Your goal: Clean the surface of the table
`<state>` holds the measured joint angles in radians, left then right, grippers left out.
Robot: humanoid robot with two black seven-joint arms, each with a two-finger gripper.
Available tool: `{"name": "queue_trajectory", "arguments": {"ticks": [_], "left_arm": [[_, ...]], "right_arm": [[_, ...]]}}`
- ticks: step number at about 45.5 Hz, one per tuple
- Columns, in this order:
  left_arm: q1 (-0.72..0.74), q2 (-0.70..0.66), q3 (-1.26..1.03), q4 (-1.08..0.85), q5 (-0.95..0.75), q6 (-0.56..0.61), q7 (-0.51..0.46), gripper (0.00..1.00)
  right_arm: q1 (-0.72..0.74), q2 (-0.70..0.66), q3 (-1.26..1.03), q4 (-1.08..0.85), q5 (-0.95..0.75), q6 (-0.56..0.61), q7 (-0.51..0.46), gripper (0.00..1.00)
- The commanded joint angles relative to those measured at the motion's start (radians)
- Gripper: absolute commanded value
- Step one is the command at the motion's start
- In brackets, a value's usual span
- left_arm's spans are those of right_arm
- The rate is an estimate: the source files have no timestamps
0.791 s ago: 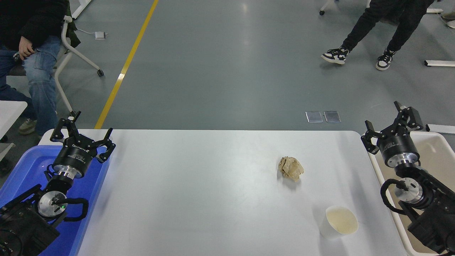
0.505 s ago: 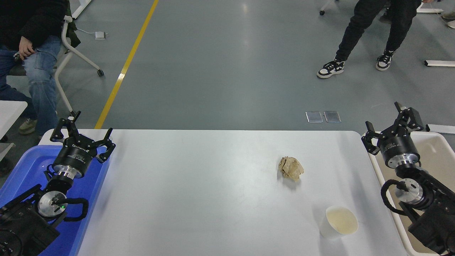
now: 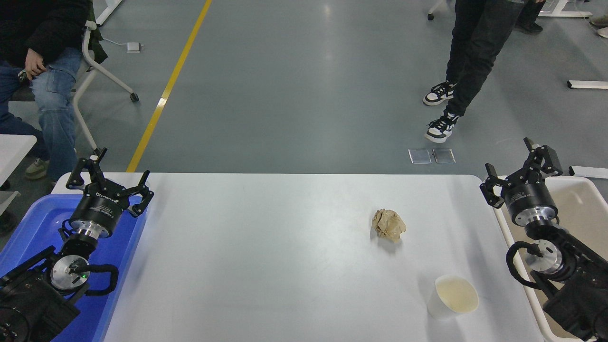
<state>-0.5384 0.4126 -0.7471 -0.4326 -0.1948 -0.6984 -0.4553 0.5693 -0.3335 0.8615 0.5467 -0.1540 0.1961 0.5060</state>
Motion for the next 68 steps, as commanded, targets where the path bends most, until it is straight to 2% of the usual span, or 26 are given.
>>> {"name": "queue_trajectory", "arguments": {"ticks": [1,52,56,63,68], "left_arm": [[0.0,0.0,0.0,0.0,0.0,0.0,0.0,1.0],[0.0,0.0,0.0,0.0,0.0,-0.001,-0.002,1.0],[0.0,0.0,0.0,0.0,0.0,-0.003,0.0,1.0],[0.0,0.0,0.0,0.0,0.0,-0.003,-0.002,1.0],[0.0,0.0,0.0,0.0,0.0,-0.003,-0.002,1.0]], "right_arm": [[0.015,0.001,-0.091,-0.001,0.002,-0.004,0.026,1.0],[0.037,0.004,-0.168,-0.047,-0.024,-0.05,0.017,1.0],[0.04,-0.005,-0.17,0.024,-0.016,-0.046,-0.018,1.0],[0.041,-0.096,-0.182,0.173,-0.027,-0.105,-0.171,1.0],[0.046,-0.177,-0.26,0.259,-0.07,-0.116,-0.192,1.0]]}}
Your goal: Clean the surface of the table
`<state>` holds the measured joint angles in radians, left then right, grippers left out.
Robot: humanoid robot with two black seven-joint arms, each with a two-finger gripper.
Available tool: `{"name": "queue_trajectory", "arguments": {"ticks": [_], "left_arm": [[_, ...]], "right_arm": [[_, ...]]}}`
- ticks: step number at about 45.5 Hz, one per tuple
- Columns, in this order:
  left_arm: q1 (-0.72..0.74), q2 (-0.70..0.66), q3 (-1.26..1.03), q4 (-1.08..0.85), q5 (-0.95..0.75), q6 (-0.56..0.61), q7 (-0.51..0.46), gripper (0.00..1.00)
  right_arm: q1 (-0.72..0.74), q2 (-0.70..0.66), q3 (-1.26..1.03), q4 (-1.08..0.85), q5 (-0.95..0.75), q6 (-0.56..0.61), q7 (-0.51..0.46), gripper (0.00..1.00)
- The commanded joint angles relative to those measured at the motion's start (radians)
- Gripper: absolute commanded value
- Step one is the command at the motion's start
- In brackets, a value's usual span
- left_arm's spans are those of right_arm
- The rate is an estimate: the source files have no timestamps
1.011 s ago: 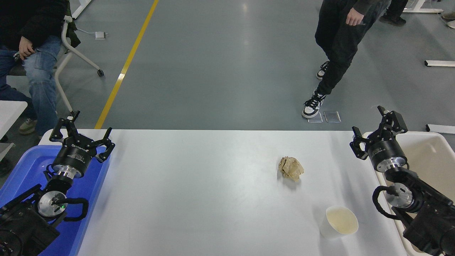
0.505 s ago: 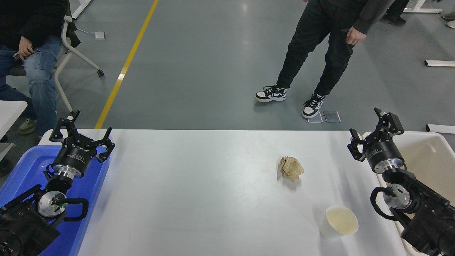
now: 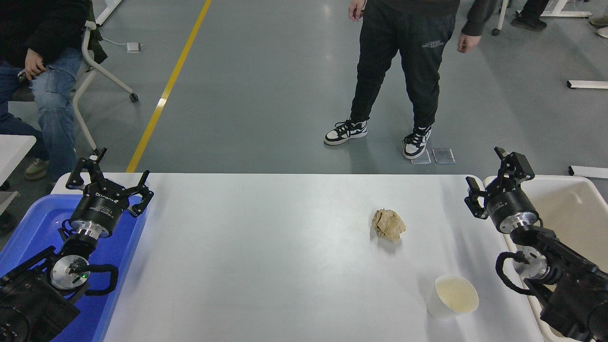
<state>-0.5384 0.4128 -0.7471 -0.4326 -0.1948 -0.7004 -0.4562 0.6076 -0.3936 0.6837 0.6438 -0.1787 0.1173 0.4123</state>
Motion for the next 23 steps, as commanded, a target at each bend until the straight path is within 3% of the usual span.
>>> {"name": "queue_trajectory", "arguments": {"ticks": [1,9,16,23], "left_arm": [[0.0,0.0,0.0,0.0,0.0,-0.001,-0.001,1.0],[0.0,0.0,0.0,0.0,0.0,-0.001,-0.001,1.0],[0.0,0.0,0.0,0.0,0.0,-0.001,-0.001,1.0],[0.0,0.0,0.0,0.0,0.0,-0.001,-0.001,1.0]], "right_arm": [[0.009,-0.132,-0.105,0.175,-0.063,-0.036,-0.098,1.0],[0.075,-0.223,-0.265,0.278,-0.248,-0.044,-0.134,1.0],[0.089,-0.317,-0.274,0.408,-0.271,-0.039,-0.254,1.0],[0.107,-0.379,-0.277,0.531,-0.369,-0.036,-0.299,1.0]]}}
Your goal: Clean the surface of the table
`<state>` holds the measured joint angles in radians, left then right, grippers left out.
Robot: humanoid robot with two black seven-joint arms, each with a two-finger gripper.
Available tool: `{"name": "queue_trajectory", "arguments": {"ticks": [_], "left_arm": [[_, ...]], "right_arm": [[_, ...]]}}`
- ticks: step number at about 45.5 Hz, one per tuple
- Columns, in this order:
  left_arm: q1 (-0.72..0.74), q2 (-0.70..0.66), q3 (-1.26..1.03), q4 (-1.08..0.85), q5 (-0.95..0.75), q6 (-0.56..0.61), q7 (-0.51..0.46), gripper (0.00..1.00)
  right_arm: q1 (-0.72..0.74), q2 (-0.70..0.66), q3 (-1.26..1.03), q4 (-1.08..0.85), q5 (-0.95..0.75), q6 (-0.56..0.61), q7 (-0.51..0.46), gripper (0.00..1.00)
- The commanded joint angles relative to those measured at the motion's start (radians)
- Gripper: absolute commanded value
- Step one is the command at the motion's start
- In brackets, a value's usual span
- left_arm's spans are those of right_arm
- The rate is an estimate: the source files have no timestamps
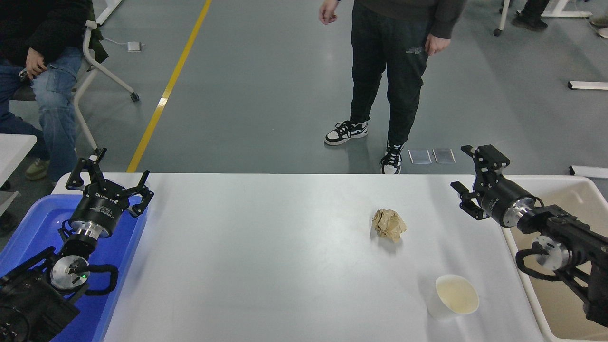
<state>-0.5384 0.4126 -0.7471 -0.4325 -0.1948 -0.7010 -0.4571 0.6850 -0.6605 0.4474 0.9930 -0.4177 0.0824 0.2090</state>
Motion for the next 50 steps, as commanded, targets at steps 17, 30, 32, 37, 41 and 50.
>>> {"name": "queue_trajectory", "arguments": {"ticks": [17,30,32,37,41,50], "left_arm": [[0.0,0.0,0.0,0.0,0.0,0.0,0.0,1.0],[0.0,0.0,0.0,0.0,0.0,0.0,0.0,1.0],[0.0,0.0,0.0,0.0,0.0,0.0,0.0,1.0],[0.0,0.0,0.0,0.0,0.0,0.0,0.0,1.0],[0.0,0.0,0.0,0.0,0.0,0.0,0.0,1.0],[0.0,0.0,0.0,0.0,0.0,0.0,0.0,1.0]], "right_arm": [[0.033,-0.206,-0.104,0.372,-0.522,0.014,-0.145,1.0],[0.073,-0.292,-0.203,0.446,-0.736,0.031,-0.135,1.0],[0.094,-0.31,-0.236,0.464,-0.76,0.051,-0.135,1.0],[0.179,-0.352,-0.352,0.503,-0.861,0.08,-0.134,1.0],[0.226,-0.364,-0.426,0.503,-0.941,0.082,-0.108,1.0],[0.321,-0.376,-0.596,0.507,-0.995,0.12,-0.037,1.0]]}}
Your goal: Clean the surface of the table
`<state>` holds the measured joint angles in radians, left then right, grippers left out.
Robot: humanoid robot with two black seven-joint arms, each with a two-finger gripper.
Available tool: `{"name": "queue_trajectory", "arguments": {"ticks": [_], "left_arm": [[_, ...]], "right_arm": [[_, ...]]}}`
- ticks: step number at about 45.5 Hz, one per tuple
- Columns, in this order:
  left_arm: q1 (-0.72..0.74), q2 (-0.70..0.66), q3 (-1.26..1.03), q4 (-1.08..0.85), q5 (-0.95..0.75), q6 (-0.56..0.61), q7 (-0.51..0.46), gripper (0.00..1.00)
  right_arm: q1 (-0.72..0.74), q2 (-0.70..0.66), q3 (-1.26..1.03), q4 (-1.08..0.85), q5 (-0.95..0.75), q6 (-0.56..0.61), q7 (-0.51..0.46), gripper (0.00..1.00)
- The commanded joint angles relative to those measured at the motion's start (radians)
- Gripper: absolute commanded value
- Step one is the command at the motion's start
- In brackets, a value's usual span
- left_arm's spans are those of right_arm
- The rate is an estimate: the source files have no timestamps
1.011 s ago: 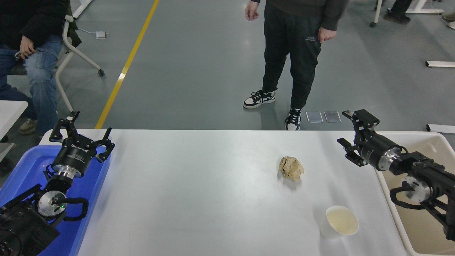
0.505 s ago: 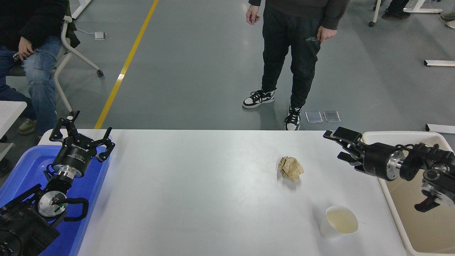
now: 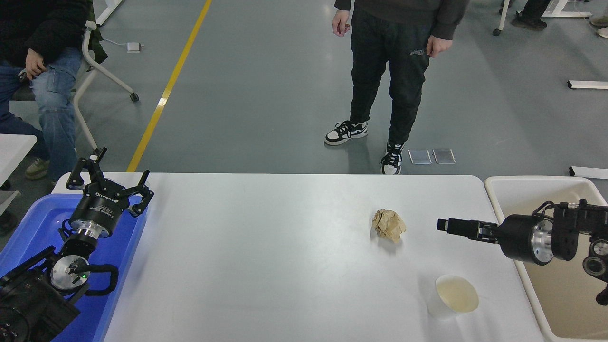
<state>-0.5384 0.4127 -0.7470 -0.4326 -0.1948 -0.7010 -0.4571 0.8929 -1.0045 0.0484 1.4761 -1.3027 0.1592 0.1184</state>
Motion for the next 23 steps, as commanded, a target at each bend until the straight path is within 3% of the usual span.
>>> {"name": "queue_trajectory", "arguments": {"ticks": [1,23], "left_arm": [[0.0,0.0,0.0,0.0,0.0,0.0,0.0,1.0],[0.0,0.0,0.0,0.0,0.0,0.0,0.0,1.0]], "right_arm": [[0.116,-0.032,-0.211,0.024,-0.11,0.045,0.053,1.0],[0.083,-0.019,-0.271,0.009,-0.148,0.025,0.05,1.0]]}}
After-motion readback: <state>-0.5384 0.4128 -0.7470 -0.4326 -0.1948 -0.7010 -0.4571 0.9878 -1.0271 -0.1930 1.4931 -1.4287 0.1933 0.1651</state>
